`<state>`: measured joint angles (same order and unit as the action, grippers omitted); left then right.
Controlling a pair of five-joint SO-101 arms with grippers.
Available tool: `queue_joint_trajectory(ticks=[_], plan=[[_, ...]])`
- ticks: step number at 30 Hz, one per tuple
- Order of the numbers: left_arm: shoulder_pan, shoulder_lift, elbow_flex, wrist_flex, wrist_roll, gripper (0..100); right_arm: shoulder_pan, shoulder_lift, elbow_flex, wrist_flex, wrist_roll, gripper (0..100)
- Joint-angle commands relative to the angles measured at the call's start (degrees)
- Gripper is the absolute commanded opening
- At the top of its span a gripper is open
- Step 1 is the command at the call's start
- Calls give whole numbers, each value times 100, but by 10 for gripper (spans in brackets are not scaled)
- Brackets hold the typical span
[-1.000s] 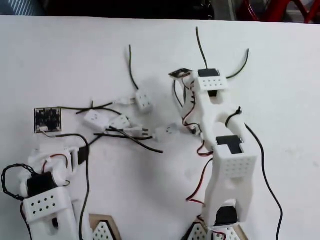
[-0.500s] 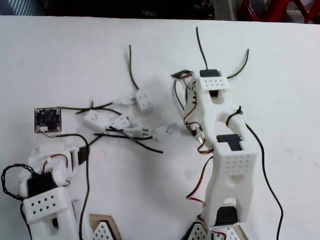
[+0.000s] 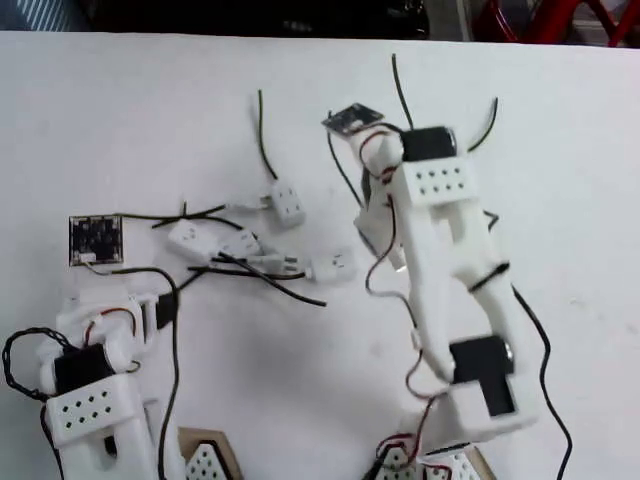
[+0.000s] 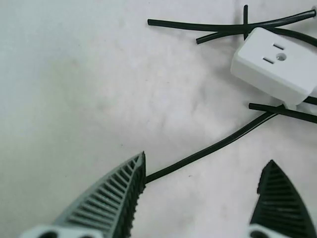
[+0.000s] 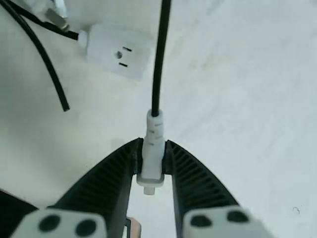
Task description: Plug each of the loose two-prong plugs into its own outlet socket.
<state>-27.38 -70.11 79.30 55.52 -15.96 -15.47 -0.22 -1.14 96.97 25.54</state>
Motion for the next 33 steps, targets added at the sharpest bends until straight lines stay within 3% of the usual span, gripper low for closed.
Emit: queue_joint_trajectory(ticks=[1,11,21,26,33], plan=[[-31,-92,-9,-123,35,352,-295,-1314,809,-558,-352,17],[48,-92,-35,-123,35,353,-848,-4233,4149,-3160,-1187,17],[1534,-101,-897,-246,167,351,-1481,-6897,6646,-5218,-1837,17],[2273,-84,-1204,-1037,941,351,-1930,-7653,7182,-5569,-1837,17],[3319,-84,-1099,-1749,1213,351,-2431,-8048,7675,-5560,-2110,17]])
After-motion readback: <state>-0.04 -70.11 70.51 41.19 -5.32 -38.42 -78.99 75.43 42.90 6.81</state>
